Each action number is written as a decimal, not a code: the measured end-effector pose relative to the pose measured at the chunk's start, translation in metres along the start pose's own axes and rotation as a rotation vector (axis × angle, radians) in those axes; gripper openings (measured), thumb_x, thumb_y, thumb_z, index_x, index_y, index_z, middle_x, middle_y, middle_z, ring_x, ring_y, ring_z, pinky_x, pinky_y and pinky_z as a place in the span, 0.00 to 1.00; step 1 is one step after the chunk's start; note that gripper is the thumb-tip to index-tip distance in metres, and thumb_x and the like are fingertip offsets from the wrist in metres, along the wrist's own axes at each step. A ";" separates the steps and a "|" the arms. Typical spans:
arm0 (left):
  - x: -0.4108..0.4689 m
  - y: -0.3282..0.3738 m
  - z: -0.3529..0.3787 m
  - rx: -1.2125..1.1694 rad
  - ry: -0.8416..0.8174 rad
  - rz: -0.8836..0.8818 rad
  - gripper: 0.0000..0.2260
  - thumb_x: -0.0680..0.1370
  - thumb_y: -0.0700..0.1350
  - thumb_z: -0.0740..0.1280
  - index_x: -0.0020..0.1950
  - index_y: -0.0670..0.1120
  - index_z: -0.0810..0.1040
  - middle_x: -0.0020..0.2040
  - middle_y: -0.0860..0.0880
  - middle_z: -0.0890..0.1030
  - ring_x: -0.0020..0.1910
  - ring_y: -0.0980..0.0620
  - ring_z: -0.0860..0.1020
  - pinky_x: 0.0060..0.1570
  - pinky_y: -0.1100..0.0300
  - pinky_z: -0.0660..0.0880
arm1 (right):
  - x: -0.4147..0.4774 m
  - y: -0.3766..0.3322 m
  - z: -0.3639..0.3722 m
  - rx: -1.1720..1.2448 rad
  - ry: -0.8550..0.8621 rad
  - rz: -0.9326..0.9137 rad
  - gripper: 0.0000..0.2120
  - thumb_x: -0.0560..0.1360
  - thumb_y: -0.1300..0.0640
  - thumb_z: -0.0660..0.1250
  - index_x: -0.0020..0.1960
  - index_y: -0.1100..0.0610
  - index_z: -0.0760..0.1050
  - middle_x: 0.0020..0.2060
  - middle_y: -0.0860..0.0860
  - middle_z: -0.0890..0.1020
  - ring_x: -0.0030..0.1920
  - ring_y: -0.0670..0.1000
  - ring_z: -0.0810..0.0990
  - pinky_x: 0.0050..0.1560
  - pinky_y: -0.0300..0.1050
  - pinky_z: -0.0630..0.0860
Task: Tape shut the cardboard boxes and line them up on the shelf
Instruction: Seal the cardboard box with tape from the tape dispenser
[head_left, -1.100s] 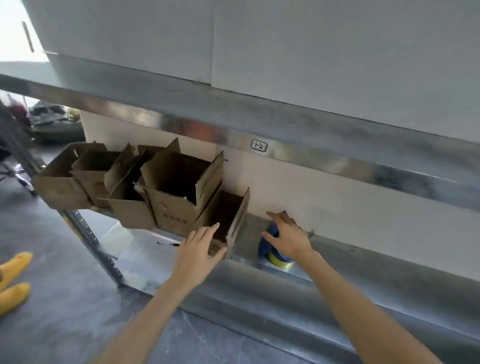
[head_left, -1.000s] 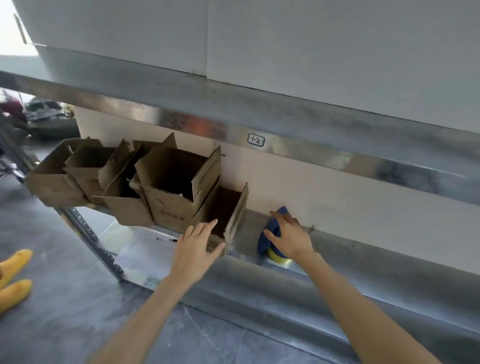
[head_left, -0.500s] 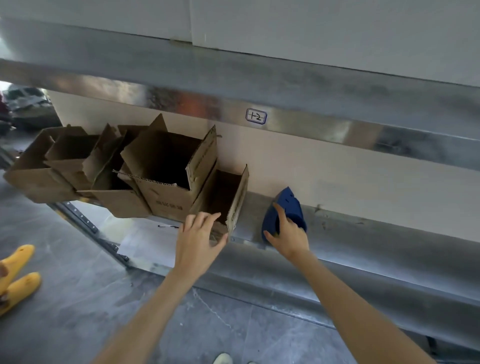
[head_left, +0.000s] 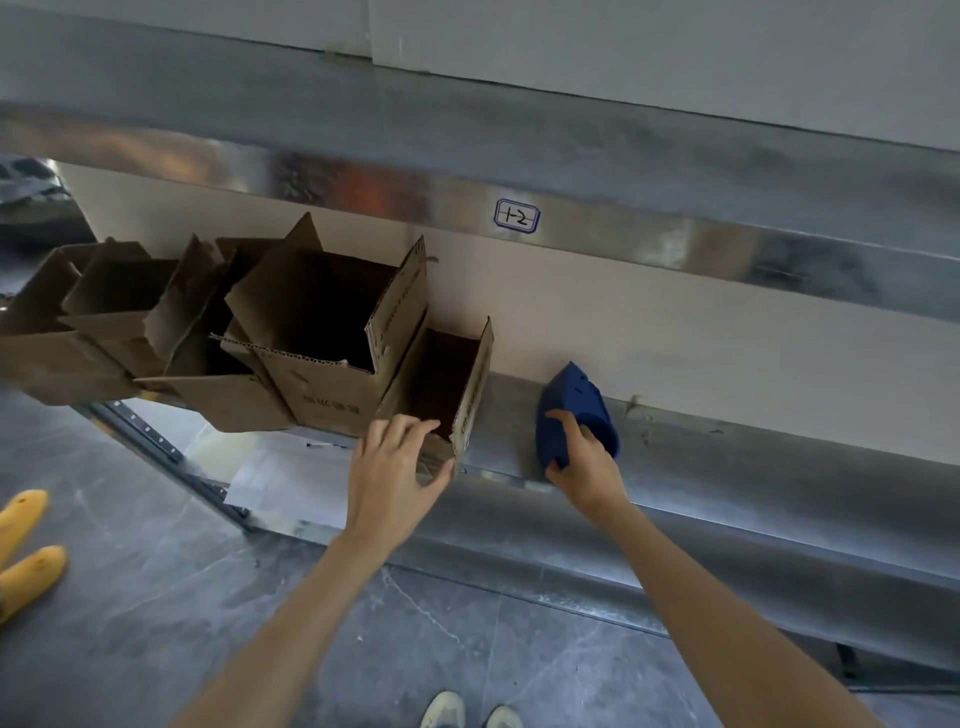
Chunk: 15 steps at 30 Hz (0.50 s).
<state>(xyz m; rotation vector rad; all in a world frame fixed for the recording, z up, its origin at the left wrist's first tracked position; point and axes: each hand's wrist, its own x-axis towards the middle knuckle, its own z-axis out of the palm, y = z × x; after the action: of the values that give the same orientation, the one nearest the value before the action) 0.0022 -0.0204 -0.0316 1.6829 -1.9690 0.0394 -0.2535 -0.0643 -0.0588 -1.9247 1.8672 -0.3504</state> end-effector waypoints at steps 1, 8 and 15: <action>0.000 -0.001 0.001 -0.002 0.002 0.004 0.20 0.72 0.52 0.75 0.61 0.46 0.81 0.52 0.51 0.79 0.52 0.49 0.73 0.46 0.54 0.74 | -0.002 0.005 -0.002 -0.010 0.004 0.000 0.31 0.75 0.62 0.66 0.74 0.50 0.58 0.56 0.57 0.76 0.38 0.56 0.78 0.34 0.52 0.77; 0.000 -0.004 0.005 -0.008 0.013 0.010 0.20 0.71 0.52 0.76 0.61 0.47 0.80 0.52 0.51 0.79 0.52 0.49 0.72 0.47 0.54 0.74 | -0.017 0.051 -0.027 -0.007 0.041 0.041 0.31 0.75 0.63 0.68 0.72 0.49 0.60 0.59 0.57 0.76 0.37 0.54 0.78 0.35 0.56 0.79; 0.001 -0.003 0.008 -0.015 0.026 0.002 0.16 0.70 0.51 0.77 0.55 0.48 0.81 0.51 0.52 0.78 0.51 0.50 0.71 0.45 0.54 0.74 | -0.024 0.090 -0.047 -0.034 0.016 0.083 0.32 0.75 0.62 0.68 0.73 0.48 0.59 0.60 0.57 0.76 0.37 0.54 0.80 0.36 0.56 0.80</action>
<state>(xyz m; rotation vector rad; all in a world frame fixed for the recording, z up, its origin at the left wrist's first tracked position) 0.0017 -0.0248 -0.0388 1.6626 -1.9476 0.0465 -0.3561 -0.0460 -0.0568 -1.8645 1.9690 -0.3108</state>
